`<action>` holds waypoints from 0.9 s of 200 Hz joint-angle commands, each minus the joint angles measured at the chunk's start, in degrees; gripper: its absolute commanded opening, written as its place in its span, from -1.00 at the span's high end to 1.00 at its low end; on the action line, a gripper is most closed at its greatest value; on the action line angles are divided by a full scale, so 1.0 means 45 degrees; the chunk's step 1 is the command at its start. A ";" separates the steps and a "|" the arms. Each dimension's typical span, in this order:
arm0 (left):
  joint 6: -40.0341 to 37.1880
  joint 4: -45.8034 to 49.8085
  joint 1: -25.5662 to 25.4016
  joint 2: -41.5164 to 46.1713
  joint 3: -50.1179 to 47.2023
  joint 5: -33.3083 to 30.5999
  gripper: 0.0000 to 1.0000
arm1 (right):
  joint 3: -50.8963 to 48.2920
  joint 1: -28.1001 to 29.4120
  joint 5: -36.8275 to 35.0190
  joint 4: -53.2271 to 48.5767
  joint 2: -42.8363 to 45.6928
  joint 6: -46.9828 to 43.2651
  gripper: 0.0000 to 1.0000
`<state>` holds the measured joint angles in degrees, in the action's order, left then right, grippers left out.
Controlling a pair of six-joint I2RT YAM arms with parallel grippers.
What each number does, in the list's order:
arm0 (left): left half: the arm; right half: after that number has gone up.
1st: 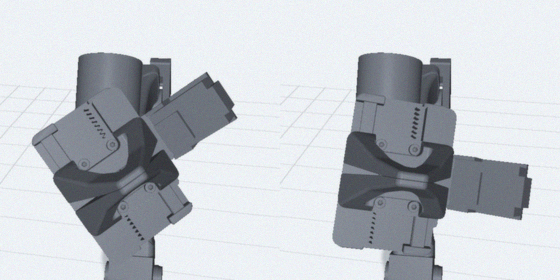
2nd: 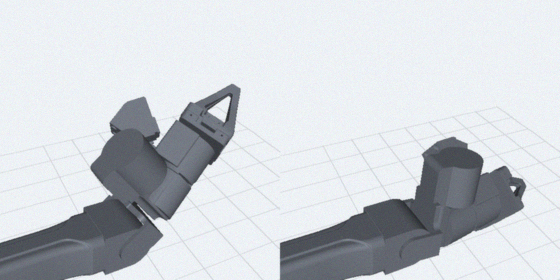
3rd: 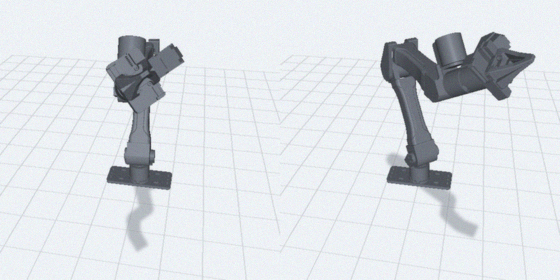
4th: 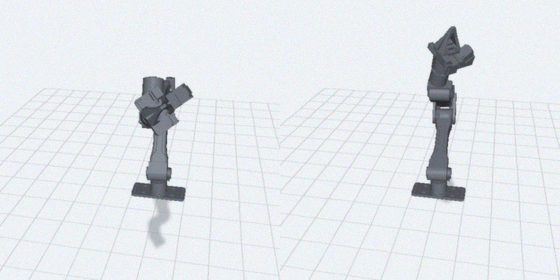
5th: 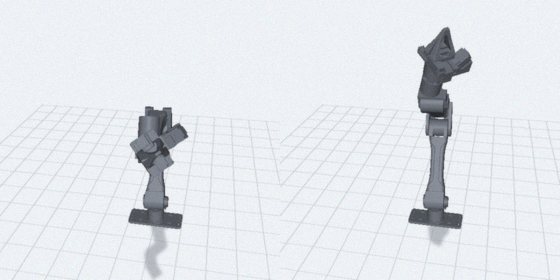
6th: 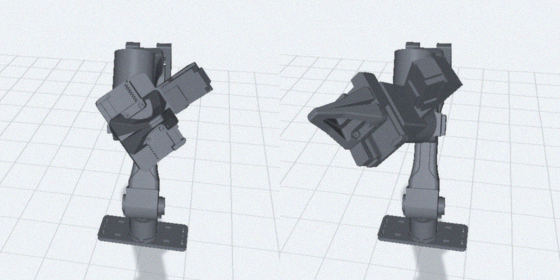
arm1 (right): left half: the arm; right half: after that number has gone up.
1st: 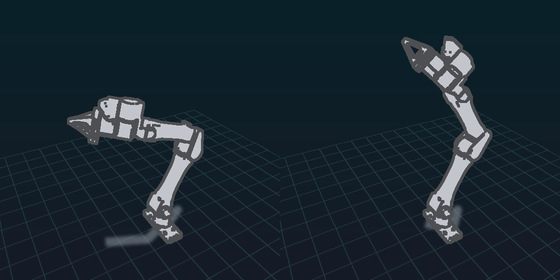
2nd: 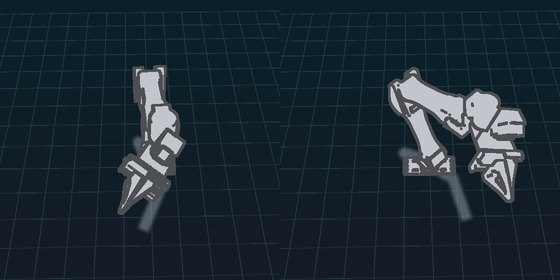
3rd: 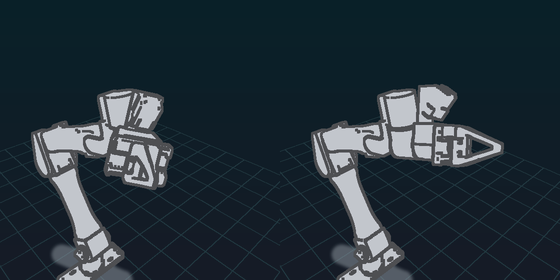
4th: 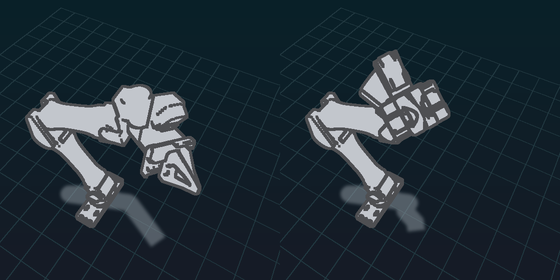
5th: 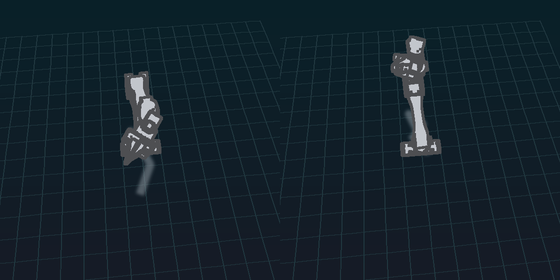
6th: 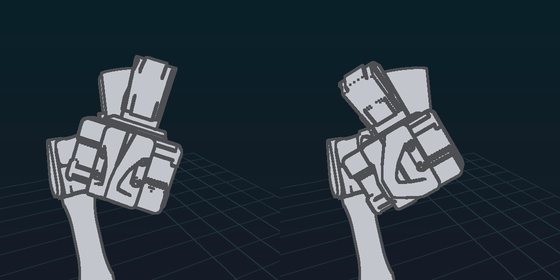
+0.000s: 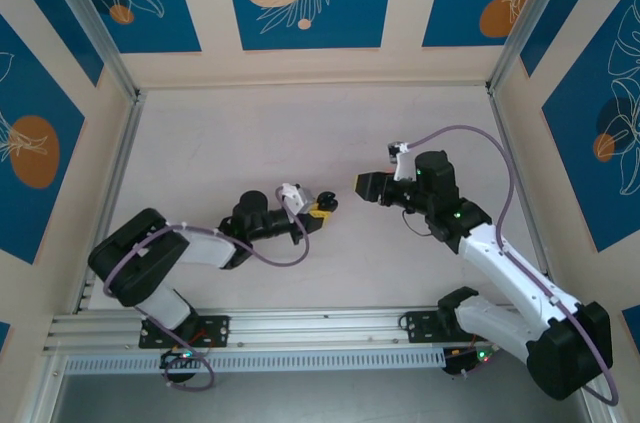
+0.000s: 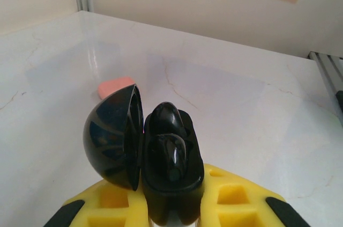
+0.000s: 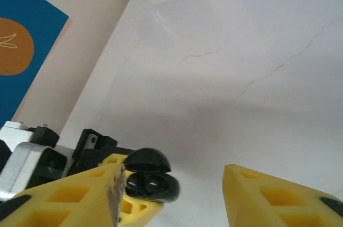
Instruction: Insert the wireless bluetooth earbuds into the charging case
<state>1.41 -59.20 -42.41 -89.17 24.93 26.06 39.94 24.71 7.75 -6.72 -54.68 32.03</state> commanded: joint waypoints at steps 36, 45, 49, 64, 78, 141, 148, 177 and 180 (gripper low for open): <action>-0.0868 0.2424 -0.0125 0.2148 -0.0358 0.0804 0.78 | -0.0631 -0.1437 0.2401 0.0076 0.1411 -0.2249 -0.36; -0.0990 0.2674 -0.0121 0.2352 -0.0383 0.0824 0.78 | -0.0620 -0.1662 0.3225 0.0068 0.1422 -0.3087 -0.44; -0.1056 0.2802 -0.0117 0.2432 -0.0383 0.0873 0.78 | -0.0598 -0.1725 0.3416 0.0004 0.1404 -0.3415 -0.46; -0.1278 0.3232 -0.0097 0.2676 -0.0364 0.0976 0.78 | -0.0415 -0.1852 0.4099 -0.0264 0.1295 -0.4645 -0.48; -0.1452 0.3559 -0.0106 0.2905 -0.0383 0.1005 0.77 | -0.0218 -0.1892 0.4837 -0.0418 0.1177 -0.5886 -0.49; -0.2211 0.4905 -0.0125 0.3749 -0.0305 0.1273 0.77 | 0.0901 -0.1812 0.7865 -0.1848 0.0294 -1.1264 -0.81; -0.2311 0.5031 -0.0118 0.3829 -0.0287 0.1259 0.77 | 0.1239 -0.1738 0.7848 -0.2455 0.0030 -1.1899 -0.81; -0.2645 0.5503 -0.0124 0.3979 -0.0179 0.1363 0.77 | 0.2343 -0.1424 0.7897 -0.4639 -0.0924 -1.4813 -0.78; -0.2670 0.5548 -0.0120 0.3985 -0.0170 0.1367 0.78 | 0.2419 -0.1386 0.7889 -0.4830 -0.1008 -1.5092 -0.77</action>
<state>-7.81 -36.99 -42.41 -72.55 23.51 30.11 47.03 17.28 39.92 -17.78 -56.95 -20.34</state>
